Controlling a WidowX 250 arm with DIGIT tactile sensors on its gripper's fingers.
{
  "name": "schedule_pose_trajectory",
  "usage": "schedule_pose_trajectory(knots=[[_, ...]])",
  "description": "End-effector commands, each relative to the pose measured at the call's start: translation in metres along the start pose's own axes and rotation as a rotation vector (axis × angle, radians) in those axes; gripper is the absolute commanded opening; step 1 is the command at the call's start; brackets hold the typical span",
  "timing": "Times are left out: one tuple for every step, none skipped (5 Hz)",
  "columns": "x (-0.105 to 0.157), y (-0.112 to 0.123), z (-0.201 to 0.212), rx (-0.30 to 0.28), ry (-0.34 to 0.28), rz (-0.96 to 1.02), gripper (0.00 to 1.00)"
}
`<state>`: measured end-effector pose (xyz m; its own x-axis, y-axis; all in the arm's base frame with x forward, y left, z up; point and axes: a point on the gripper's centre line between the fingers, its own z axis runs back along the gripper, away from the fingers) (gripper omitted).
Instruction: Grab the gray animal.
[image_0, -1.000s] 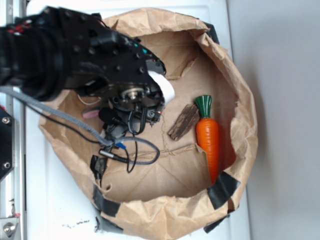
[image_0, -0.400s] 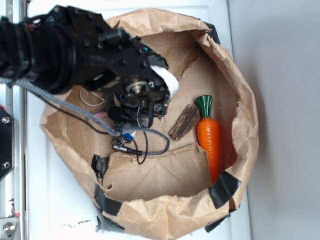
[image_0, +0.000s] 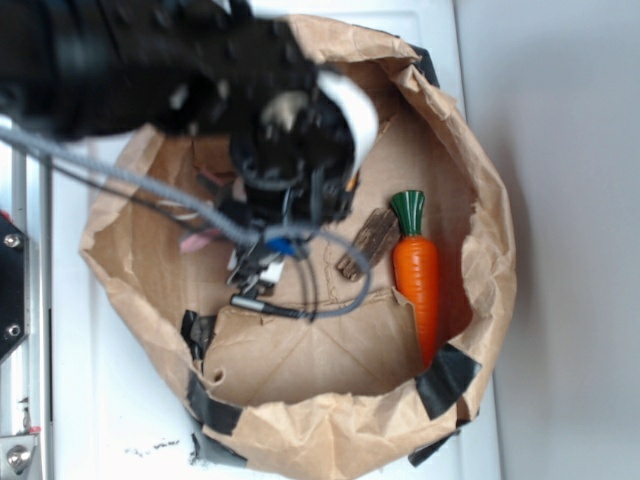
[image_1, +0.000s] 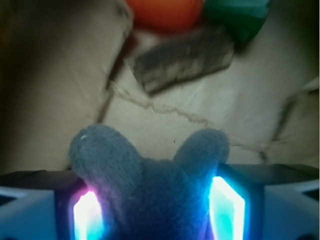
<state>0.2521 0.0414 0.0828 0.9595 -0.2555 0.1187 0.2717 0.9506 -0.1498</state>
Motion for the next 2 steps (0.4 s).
schedule_pose_trajectory(knots=[[0.0061,-0.0017,0.0573,-0.007,-0.061,-0.01,0.0],[0.0011,-0.003,0.0556,0.052,-0.035,0.012,0.0]])
